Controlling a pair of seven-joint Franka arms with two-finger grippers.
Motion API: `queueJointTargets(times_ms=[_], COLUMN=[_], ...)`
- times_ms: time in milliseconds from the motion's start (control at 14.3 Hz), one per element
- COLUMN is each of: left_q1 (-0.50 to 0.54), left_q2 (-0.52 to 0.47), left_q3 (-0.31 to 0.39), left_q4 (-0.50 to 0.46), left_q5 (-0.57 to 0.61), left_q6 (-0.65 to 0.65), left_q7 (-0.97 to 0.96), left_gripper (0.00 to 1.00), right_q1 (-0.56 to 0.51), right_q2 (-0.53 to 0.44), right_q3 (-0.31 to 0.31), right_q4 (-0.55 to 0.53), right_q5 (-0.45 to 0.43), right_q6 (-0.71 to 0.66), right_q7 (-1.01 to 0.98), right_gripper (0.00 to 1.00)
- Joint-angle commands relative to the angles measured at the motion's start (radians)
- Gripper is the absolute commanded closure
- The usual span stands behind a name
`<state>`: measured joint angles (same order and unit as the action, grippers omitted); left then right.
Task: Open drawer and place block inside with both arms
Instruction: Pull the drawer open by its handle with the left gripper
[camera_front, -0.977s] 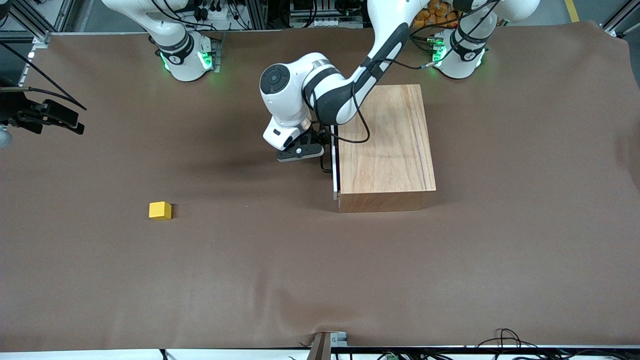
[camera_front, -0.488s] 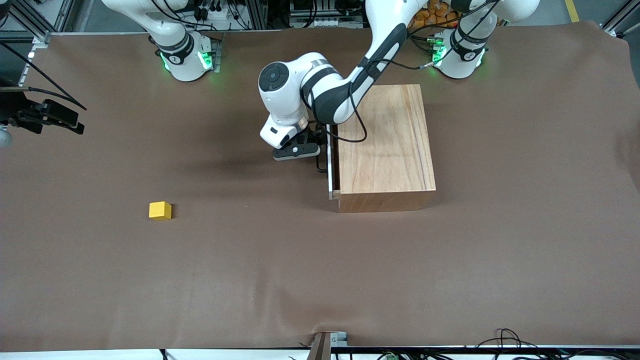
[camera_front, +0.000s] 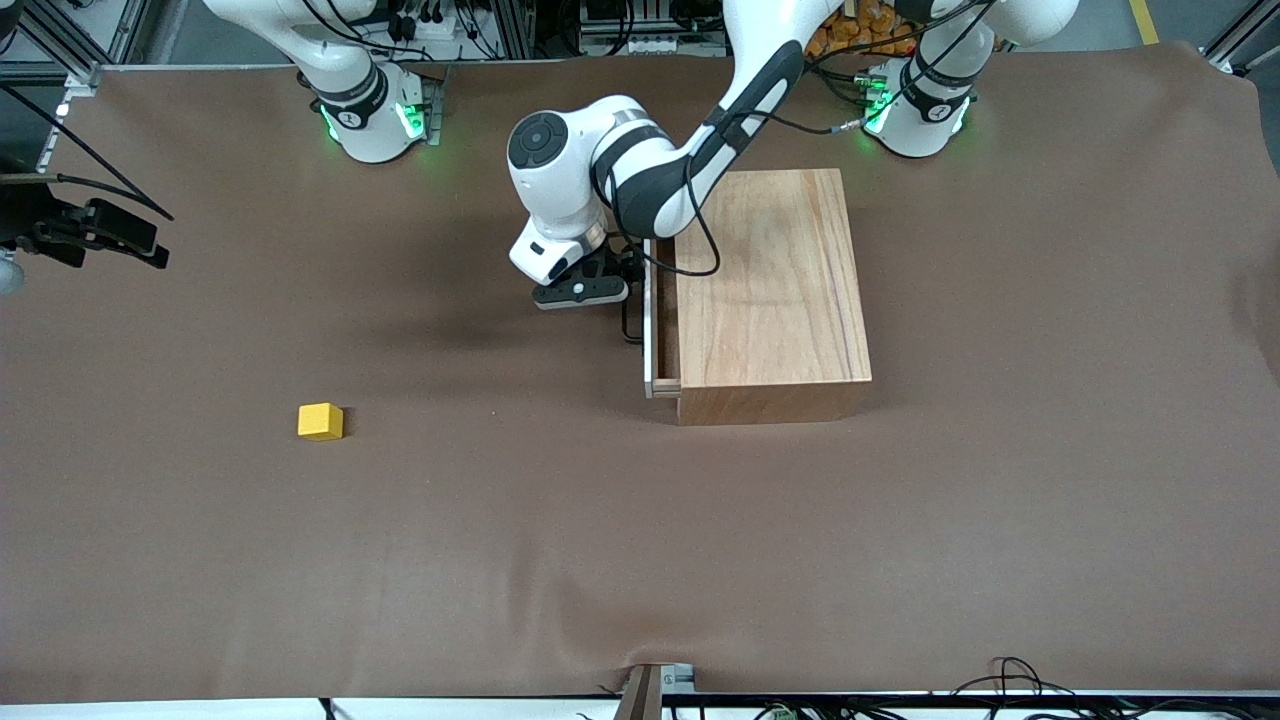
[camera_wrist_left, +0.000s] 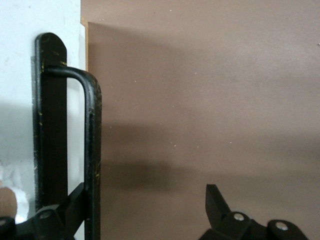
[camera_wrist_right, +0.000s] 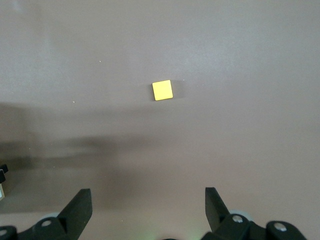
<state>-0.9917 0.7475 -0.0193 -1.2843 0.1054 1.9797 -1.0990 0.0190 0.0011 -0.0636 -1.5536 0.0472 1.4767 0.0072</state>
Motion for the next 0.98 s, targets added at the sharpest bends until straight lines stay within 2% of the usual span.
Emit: queueJointTargets(times_ms=[0,488,907], left_q1=[-0.025,-0.048,-0.065], left_q2=[0.016,0.018,0.029], left_q3=[-0.001,0.001,0.002], left_q4=[0.031,0.034,0.034], left_q5=[-0.01,-0.01,-0.009], left_q6=[0.028,0.059,0.136], left_q7=[-0.002,0.002,0.007], left_gripper=[0.0,0.0,0.0], right_q1=[-0.008,-0.008,-0.007], right_q2=[-0.03,-0.029,0.0], right_q3=[0.008,0.008,0.008], right_q4=[-0.026,-0.026,-0.003], right_q5=[-0.01,-0.01,-0.01], right_q6=[0.001,0.001,0.011], right_q7=[-0.006,-0.006,-0.015], right_gripper=[0.0,0.0,0.0])
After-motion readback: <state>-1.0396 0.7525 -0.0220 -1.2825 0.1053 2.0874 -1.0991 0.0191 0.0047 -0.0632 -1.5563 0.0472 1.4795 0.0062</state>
